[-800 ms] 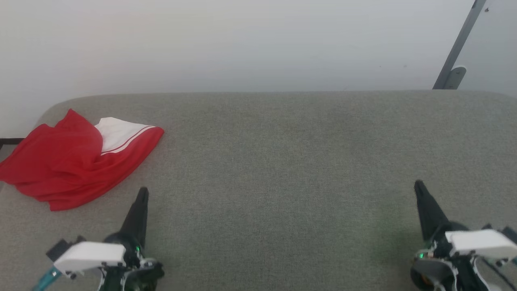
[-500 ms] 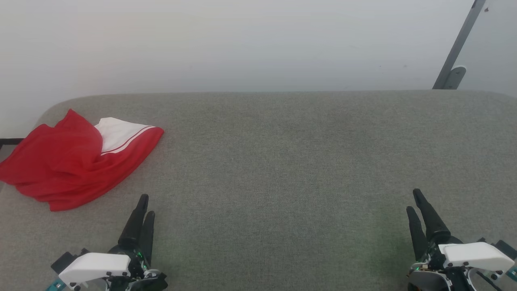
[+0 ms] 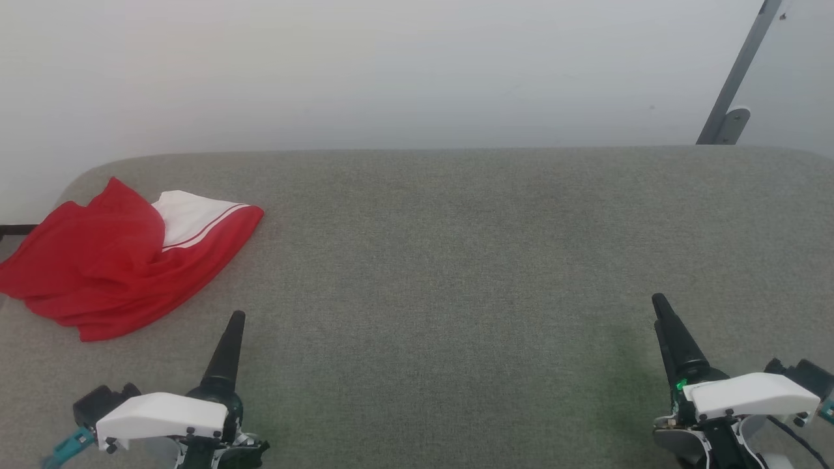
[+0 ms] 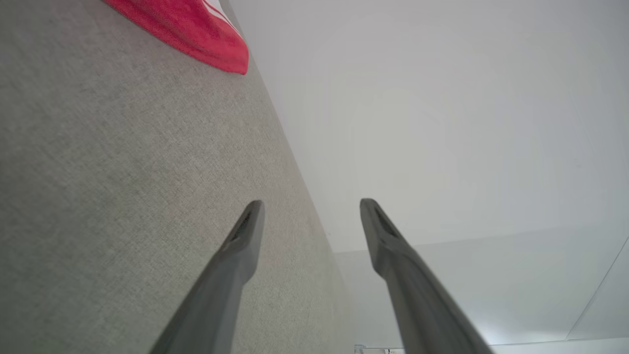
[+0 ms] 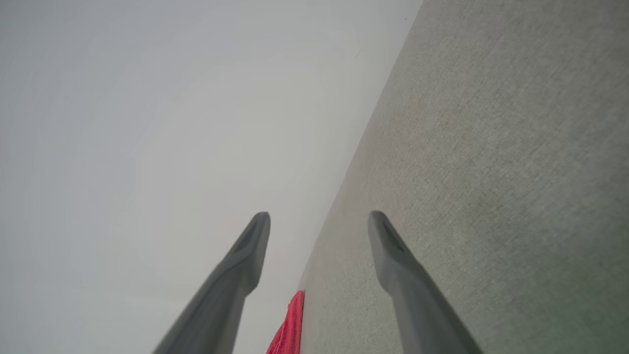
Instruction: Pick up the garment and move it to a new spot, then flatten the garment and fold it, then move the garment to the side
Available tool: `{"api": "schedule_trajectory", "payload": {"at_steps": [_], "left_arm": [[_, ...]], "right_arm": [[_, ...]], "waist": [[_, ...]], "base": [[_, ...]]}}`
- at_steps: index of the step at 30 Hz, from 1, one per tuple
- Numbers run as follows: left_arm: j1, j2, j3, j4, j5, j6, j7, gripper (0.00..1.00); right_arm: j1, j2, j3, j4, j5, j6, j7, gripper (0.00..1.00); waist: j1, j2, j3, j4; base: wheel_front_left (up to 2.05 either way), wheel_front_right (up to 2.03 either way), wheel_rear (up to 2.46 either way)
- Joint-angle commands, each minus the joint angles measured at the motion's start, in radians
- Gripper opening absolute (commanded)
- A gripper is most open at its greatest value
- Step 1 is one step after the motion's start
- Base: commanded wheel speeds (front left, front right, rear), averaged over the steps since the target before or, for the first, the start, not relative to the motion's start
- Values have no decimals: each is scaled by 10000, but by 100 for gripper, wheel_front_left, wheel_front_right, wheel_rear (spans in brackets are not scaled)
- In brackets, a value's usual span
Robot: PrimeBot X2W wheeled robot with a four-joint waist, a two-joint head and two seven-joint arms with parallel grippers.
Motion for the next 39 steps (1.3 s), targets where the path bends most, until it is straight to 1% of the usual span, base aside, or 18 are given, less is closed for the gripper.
{"api": "schedule_trajectory", "payload": {"at_steps": [1,5,11,17,25,26,39], "left_arm": [[-267,204,-111,-210,523,136,-139,100],[-253,397,-273,-201,1277,315,-306,100],[-241,713,-453,-139,2410,436,-541,100],[-232,912,-494,-133,3289,350,-757,100],[-172,1008,-361,-223,4261,204,-1035,100],[-172,1008,-361,-223,4261,204,-1035,100],[-24,1071,-206,-494,5861,127,-1435,100]], "right_arm": [[-346,-144,109,-78,-480,1,-120,100],[-453,-271,290,17,-1334,1,-217,100],[-585,-468,505,107,-2431,1,-294,100],[-671,-670,591,176,-3256,1,-426,100],[-761,-873,542,226,-4190,1,-654,100],[-761,-873,542,226,-4190,1,-654,100],[-808,-1086,548,166,-5552,2,-967,100]], "waist": [[0,-1,-5,-2],[0,-1,-16,-8],[0,-1,-32,-9],[0,-1,-47,-7],[0,-1,-44,-29],[0,-1,-44,-29],[0,-1,-36,-35]], "base": [[0,0,0],[0,0,0],[0,0,0],[0,0,0],[0,0,0],[0,0,0],[0,0,0]]}}
